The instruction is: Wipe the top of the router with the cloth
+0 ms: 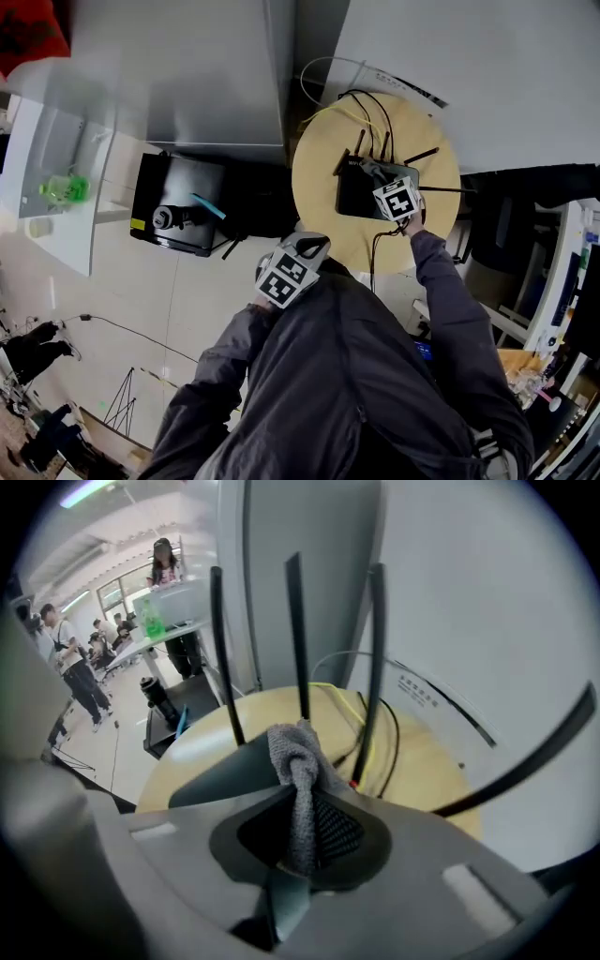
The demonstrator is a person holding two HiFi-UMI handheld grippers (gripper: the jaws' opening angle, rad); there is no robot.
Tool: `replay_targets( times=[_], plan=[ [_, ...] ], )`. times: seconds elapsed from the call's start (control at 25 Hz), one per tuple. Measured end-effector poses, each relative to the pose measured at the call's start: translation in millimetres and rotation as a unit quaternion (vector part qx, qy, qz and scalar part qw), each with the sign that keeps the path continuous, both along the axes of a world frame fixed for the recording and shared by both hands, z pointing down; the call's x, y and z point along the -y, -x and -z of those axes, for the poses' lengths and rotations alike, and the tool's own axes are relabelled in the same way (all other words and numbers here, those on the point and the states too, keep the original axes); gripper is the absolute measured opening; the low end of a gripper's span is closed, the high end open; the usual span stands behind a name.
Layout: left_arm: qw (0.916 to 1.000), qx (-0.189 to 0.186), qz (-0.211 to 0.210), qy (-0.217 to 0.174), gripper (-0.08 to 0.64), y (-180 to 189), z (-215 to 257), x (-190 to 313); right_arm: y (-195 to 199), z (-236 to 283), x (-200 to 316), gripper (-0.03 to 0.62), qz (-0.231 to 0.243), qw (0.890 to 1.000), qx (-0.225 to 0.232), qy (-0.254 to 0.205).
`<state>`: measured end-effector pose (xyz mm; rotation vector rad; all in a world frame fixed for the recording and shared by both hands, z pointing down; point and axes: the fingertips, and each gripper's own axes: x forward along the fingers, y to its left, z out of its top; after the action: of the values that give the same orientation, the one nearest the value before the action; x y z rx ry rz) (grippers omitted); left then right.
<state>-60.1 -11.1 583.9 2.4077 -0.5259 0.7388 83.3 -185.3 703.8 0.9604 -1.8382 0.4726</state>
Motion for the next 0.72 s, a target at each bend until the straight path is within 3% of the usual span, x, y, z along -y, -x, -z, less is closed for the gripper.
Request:
replay_targets(
  times=[0.16,0.32,0.4,0.6,0.72],
  plan=[
    [1.0,0.001,0.009,-0.002,0.0,6.5,0.3,1.8,56.3,-1.7,-2.2,0.035,0.046,0.999,0.008,0.006],
    [0.9998,0.002,0.021,0.001,0.0,14.4,-0.5,1.9,80.9,-13.7,-7.4,0.035,0.057,0.998,0.013,0.022],
    [0.9997,0.003,0.025,0.002,0.0,16.6,-0.9,1.3,81.8,-25.5,-15.7,0.035,0.057,0.997,0.007,0.044],
    [0.9998,0.004,0.022,0.001,0.0,11.7,-0.3,-0.1,78.3,-21.5,-13.4,0.035,0.077,0.997,-0.005,0.032],
    [0.9999,0.005,0.016,-0.001,0.0,5.9,-0.2,-0.6,60.8,-28.2,-20.4,0.035,0.068,0.996,-0.014,0.051]
  ],
)
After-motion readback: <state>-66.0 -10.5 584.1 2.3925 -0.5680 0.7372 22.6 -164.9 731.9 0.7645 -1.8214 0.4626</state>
